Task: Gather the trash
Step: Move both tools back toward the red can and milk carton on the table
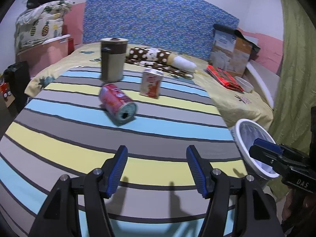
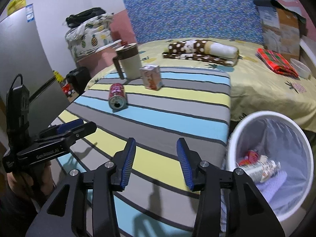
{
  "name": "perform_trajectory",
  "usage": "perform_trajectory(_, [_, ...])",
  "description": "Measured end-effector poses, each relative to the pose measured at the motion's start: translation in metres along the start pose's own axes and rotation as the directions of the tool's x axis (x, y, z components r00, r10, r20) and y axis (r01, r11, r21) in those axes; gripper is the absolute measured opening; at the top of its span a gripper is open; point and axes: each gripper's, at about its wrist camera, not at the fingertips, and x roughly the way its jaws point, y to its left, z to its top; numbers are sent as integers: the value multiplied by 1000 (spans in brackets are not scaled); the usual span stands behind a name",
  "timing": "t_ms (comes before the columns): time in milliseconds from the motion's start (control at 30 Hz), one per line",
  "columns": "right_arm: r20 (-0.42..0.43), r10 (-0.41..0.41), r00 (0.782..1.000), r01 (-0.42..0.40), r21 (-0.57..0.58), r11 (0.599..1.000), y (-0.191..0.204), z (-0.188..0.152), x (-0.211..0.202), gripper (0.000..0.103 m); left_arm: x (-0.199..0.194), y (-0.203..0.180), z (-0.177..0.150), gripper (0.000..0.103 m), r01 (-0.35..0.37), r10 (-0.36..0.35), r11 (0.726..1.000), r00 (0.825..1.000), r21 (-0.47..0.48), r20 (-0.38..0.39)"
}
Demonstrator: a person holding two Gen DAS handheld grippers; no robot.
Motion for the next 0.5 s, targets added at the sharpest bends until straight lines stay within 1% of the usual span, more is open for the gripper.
perform_trajectory(100, [-11, 10, 1000, -10, -20, 1000, 9, 6, 9, 48, 0, 11, 1, 64, -37, 37, 999, 999, -6, 2])
perform_trajectory(267, [-28, 27, 999, -28, -55, 998, 25, 13, 24, 48, 2, 29, 3, 64, -77, 77, 997, 997, -23, 4])
perform_trajectory(500, [-53, 43, 998, -48, -97, 994, 42, 21, 42, 48, 6, 53, 7, 64, -104, 105, 993, 994, -54, 8])
